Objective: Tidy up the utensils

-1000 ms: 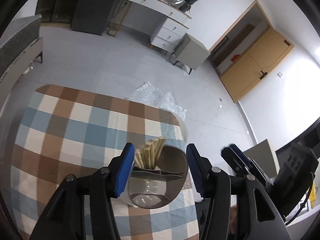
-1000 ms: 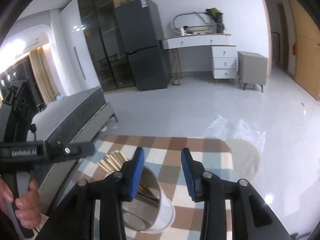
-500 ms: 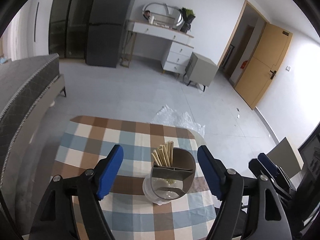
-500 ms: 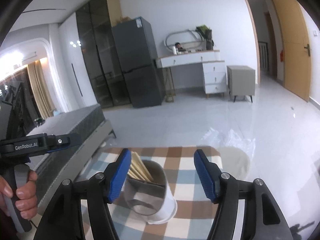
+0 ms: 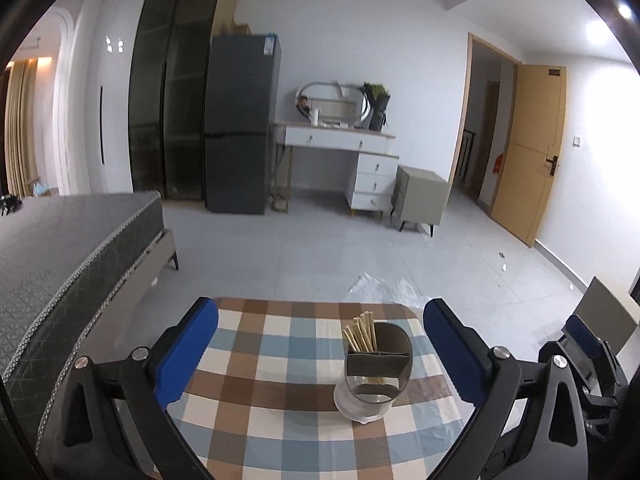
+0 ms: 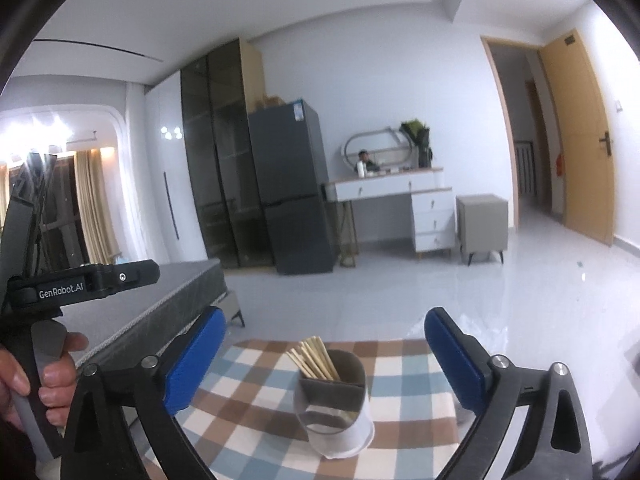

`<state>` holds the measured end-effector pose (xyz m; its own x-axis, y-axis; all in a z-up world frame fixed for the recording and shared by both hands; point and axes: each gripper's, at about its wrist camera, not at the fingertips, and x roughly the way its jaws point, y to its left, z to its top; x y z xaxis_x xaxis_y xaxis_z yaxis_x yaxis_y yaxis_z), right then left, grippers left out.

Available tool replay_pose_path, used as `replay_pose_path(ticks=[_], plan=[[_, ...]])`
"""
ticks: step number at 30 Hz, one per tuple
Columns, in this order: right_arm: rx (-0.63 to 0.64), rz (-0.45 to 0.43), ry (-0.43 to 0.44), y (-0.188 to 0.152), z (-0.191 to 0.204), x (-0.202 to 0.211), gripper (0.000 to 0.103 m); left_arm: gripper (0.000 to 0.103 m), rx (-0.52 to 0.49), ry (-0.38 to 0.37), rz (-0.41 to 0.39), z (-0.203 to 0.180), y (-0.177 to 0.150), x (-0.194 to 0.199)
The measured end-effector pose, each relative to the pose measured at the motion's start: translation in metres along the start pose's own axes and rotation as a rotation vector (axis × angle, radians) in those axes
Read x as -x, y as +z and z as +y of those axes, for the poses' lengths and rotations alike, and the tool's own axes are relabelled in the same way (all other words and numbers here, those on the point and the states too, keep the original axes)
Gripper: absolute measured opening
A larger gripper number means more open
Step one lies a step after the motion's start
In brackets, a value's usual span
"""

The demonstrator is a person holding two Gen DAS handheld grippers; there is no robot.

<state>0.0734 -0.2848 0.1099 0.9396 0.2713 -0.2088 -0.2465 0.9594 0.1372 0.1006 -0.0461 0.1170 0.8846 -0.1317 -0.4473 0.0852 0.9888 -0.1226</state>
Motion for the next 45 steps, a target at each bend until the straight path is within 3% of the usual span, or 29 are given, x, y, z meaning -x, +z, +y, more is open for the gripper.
replay_pose_path(ticks=[8,24,32,45], plan=[[0.083,-0.102,-0.050,-0.042,0.020,0.034,0.103,0.101,-0.022,0.037,-0.036,0.009,-0.046,0.007],[0.088,0.007,-0.070,-0.106,0.023,0.034,0.103,0.101,0.031,0.122,-0.042,0.026,-0.130,-0.005],[0.101,0.102,-0.074,-0.124,0.021,0.024,0.103,0.101,-0.010,0.118,0.009,0.018,-0.141,-0.016],[0.089,0.082,-0.099,-0.125,0.020,0.025,0.103,0.101,-0.001,0.113,0.017,0.019,-0.144,-0.015]])
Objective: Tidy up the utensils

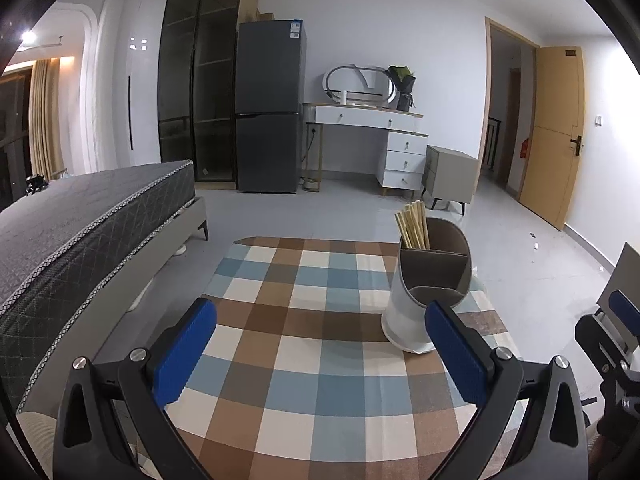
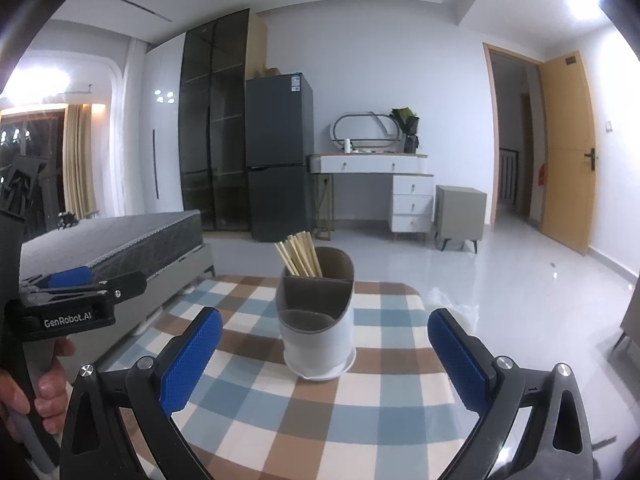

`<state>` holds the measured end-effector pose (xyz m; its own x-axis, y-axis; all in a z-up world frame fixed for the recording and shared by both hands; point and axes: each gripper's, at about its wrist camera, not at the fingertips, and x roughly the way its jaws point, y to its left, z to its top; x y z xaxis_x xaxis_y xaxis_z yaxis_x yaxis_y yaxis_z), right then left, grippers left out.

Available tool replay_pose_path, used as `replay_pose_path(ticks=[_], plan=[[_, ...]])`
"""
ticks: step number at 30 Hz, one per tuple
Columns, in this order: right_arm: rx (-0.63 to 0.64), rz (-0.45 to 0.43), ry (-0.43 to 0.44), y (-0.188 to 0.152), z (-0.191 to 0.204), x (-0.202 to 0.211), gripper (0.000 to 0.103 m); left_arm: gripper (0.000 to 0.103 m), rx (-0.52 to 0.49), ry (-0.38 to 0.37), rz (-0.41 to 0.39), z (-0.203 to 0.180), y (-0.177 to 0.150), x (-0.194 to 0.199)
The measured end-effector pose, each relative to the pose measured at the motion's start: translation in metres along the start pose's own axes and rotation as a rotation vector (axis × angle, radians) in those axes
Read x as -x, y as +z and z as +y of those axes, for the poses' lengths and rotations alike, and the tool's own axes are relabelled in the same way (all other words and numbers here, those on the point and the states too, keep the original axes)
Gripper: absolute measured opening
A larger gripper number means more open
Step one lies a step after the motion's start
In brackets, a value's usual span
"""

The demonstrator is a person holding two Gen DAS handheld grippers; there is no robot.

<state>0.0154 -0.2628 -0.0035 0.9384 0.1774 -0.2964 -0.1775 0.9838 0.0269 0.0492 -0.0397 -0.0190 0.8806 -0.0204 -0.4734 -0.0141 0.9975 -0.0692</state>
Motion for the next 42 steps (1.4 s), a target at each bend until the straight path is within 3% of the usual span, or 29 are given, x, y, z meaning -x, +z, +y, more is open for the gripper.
replay_pose_path(ticks=[19,28,42], plan=[[0.007,0.037,-0.026,0.0016,0.0008,0.0026,0.103,0.101,0.018,-0.005,0.034,0.0038,-0.0006,-0.0043],[0.008,0.047,-0.029,0.0011,0.0001,0.0009,0.103,0.101,0.013,0.012,-0.010,0.0035,-0.0007,0.0018],[0.025,0.051,-0.030,-0.0006,0.0033,-0.0011,0.103,0.101,0.016,0.008,-0.006,0.0048,-0.0005,0.0003]])
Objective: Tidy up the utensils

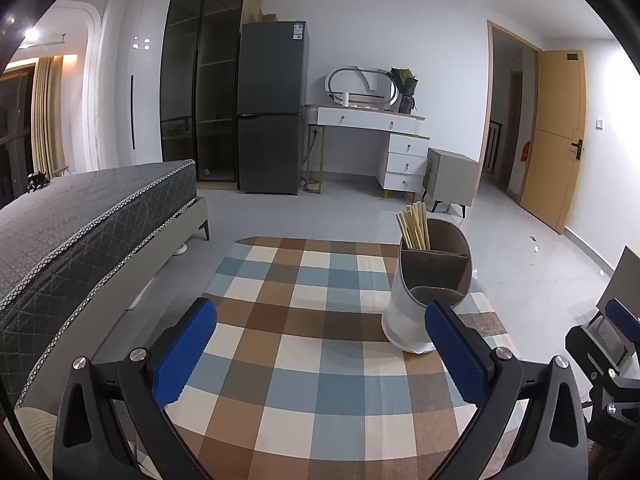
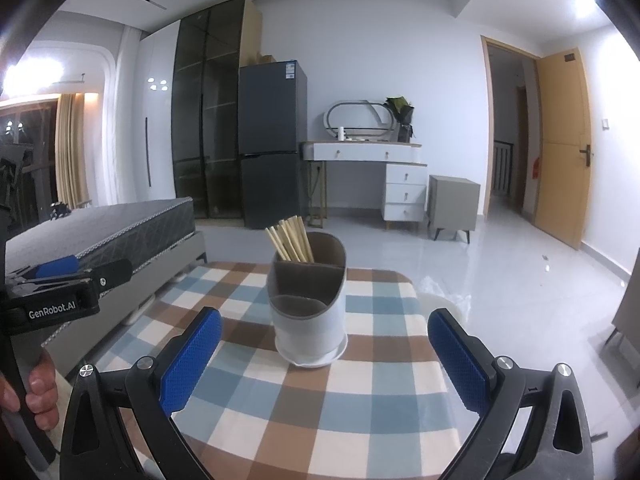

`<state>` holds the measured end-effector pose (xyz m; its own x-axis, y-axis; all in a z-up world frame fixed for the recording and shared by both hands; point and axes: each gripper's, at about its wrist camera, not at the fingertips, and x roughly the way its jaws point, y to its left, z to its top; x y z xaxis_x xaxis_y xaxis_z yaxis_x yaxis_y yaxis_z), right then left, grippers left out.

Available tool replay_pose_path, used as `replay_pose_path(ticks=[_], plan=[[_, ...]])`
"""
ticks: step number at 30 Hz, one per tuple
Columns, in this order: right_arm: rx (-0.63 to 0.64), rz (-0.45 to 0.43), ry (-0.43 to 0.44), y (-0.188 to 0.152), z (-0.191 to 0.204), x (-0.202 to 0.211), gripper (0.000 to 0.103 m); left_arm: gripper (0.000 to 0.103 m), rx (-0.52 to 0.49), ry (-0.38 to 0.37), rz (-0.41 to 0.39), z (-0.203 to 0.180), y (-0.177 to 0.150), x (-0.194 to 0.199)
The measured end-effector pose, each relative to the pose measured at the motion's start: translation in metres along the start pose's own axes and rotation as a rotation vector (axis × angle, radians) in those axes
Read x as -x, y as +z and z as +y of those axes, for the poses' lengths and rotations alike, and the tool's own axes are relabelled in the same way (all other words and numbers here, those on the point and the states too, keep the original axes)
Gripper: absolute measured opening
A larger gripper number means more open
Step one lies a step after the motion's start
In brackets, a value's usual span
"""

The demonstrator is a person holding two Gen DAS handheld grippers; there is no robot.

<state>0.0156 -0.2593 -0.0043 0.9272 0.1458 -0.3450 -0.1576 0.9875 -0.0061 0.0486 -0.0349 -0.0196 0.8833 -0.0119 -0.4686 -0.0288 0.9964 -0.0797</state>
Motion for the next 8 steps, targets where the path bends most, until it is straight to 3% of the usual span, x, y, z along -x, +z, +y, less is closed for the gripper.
replay_pose_path(ticks=[8], plan=[[0.002,0.002,-0.002,-0.0009,0.0005,-0.0007,0.103,0.101,-0.001,-0.009,0.022,-0.0006,-0.0010,-0.0024]])
